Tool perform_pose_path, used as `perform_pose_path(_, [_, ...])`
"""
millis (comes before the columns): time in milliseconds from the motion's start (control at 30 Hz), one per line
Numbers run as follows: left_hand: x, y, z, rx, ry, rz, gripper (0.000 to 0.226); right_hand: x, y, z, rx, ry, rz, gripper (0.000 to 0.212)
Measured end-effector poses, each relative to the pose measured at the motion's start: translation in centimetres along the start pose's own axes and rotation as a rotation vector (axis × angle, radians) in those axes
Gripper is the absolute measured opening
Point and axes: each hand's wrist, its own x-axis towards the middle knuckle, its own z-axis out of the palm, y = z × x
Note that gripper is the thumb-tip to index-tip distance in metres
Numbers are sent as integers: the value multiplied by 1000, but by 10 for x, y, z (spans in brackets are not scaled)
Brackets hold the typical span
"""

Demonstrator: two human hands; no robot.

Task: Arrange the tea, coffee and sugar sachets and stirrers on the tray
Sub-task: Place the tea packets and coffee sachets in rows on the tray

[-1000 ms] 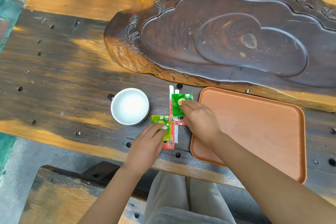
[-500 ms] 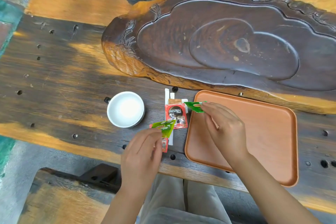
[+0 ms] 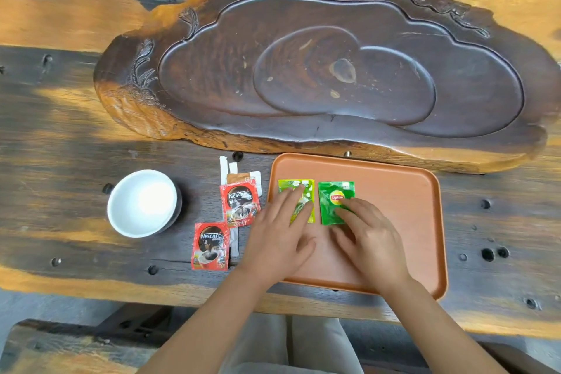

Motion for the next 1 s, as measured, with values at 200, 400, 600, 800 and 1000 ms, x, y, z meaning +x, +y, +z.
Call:
perform_pose_path(200, [-7, 6, 0, 180, -184, -17, 61, -11, -6, 9, -69, -152, 24, 43])
perform_pose_path(400, [9, 0, 3, 124, -206, -73, 59, 2, -9, 13, -106, -163, 67, 42])
perform_pose_path(600, [23, -6, 3, 151, -207, -60, 60, 25, -12, 13, -144, -202, 123, 46])
perform_pose_path(800, [30, -9, 2, 173, -215, -44, 61, 33, -14, 12, -136, -193, 145, 44])
perform_pose_path(1000, [28, -9, 3, 124, -203, -50, 62, 33, -14, 13, -126, -170, 148, 43])
